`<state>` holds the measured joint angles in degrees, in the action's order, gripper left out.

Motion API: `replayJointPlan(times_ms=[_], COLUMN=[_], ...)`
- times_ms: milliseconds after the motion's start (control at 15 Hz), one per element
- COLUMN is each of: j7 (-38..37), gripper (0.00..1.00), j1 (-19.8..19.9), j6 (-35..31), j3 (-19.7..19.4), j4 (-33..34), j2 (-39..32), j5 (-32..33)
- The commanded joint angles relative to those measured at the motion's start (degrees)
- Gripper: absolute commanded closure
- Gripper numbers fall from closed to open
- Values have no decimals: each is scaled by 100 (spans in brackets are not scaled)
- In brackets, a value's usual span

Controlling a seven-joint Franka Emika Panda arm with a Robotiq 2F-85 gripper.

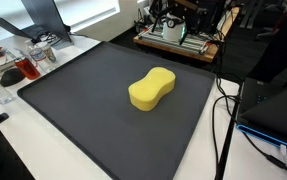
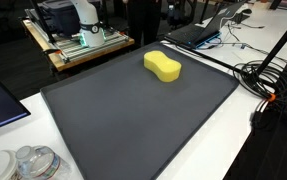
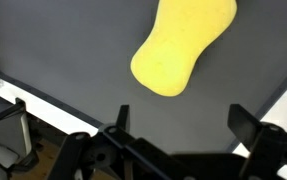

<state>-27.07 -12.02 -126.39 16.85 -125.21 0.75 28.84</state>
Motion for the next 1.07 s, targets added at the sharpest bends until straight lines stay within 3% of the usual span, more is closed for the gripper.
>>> replayJointPlan(times_ms=[0, 200, 533, 800, 1000], j7=[-963, -1771, -2424, -2180, -2077], gripper=[0, 0, 0, 0, 0], j1=[-277, -573, -1004, -1349, -1562], j6=[382, 427, 880, 1307, 1587], j3=[25, -118, -395, -541, -562], j4=[793, 1353, 2422, 3085, 3200], j2=[-754, -1271, -2237, -2866, -3000], j5=[413, 1001, 1062, 977, 876])
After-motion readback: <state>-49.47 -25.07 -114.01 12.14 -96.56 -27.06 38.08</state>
